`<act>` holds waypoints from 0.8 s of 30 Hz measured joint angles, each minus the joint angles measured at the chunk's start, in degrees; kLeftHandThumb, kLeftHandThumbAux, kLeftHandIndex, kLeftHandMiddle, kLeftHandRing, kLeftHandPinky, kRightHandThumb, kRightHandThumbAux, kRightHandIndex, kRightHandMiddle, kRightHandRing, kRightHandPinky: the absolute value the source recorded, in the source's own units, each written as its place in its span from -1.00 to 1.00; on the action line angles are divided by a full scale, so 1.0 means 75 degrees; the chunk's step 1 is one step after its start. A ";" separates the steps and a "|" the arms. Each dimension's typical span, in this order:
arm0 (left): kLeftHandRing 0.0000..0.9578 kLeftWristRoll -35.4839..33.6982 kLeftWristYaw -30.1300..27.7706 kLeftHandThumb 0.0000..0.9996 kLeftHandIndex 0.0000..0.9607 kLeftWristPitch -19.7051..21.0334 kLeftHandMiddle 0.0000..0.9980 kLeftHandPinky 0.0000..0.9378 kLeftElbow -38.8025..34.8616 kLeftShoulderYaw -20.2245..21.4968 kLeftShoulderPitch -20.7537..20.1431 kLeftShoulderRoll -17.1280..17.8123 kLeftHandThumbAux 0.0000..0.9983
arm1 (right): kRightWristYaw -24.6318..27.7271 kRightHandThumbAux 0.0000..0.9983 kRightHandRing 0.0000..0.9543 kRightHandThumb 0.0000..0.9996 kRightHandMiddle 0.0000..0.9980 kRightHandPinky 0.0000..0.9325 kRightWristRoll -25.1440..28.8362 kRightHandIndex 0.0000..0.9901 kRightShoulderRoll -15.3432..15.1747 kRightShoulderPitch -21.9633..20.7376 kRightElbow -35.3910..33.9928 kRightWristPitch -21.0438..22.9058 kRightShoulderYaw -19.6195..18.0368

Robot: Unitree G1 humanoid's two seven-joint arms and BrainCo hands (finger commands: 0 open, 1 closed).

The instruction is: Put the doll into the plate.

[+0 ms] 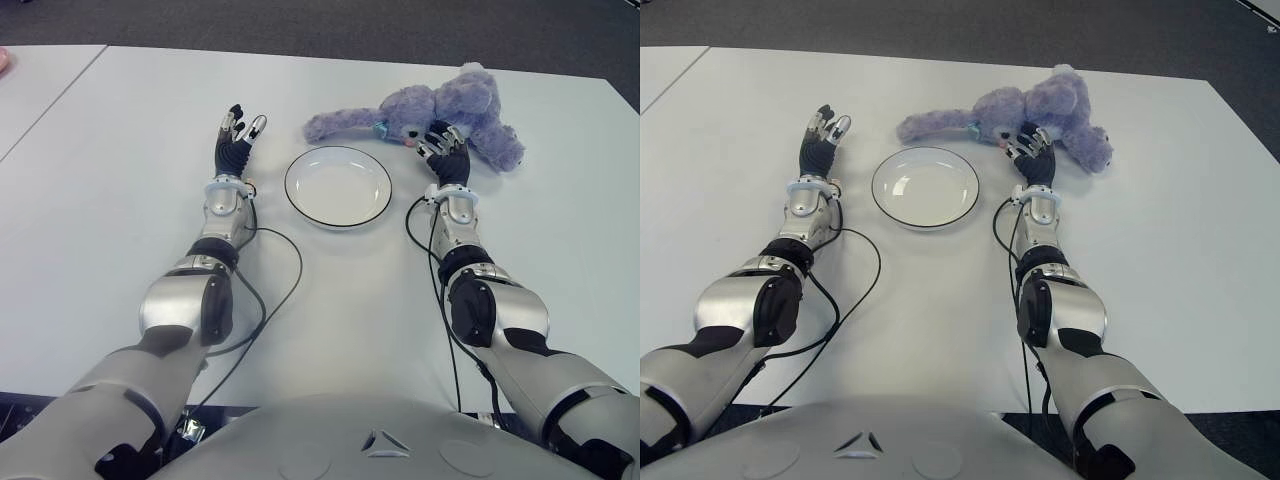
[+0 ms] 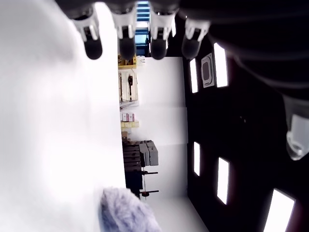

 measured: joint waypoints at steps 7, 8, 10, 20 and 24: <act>-0.93 0.0002 0.0000 -1.00 -0.92 0.0000 -0.94 -0.87 0.0000 -0.0003 -0.0004 0.0000 -0.10 | 0.0006 0.92 -0.60 -0.21 -0.60 -0.54 -0.0006 -0.57 0.0001 0.0010 -0.0015 -0.0034 0.0004; -0.93 0.0002 0.0000 -1.00 -0.92 0.0000 -0.94 -0.87 0.0000 -0.0004 -0.0004 0.0000 -0.10 | 0.0006 0.92 -0.59 -0.21 -0.60 -0.54 -0.0006 -0.57 0.0001 0.0015 -0.0018 -0.0047 0.0008; -0.93 0.0003 0.0000 -1.00 -0.92 0.0000 -0.94 -0.87 -0.0001 -0.0004 -0.0007 0.0000 -0.10 | -0.0006 0.93 -0.59 -0.24 -0.58 -0.56 -0.0014 -0.56 0.0002 0.0033 -0.0031 -0.0107 0.0026; -0.92 0.0003 0.0000 -1.00 -0.92 -0.0001 -0.93 -0.88 -0.0005 -0.0013 -0.0017 -0.0002 -0.10 | -0.0536 0.93 -0.51 -0.34 -0.48 -0.52 -0.0341 -0.54 0.0049 0.0209 -0.0132 -0.0751 0.0414; -0.92 0.0004 0.0000 -1.00 -0.92 -0.0001 -0.93 -0.90 -0.0004 -0.0015 -0.0010 -0.0001 -0.09 | -0.1071 0.91 -0.46 -0.39 -0.44 -0.46 -0.0501 -0.53 0.0056 0.0209 -0.0138 -0.0872 0.0616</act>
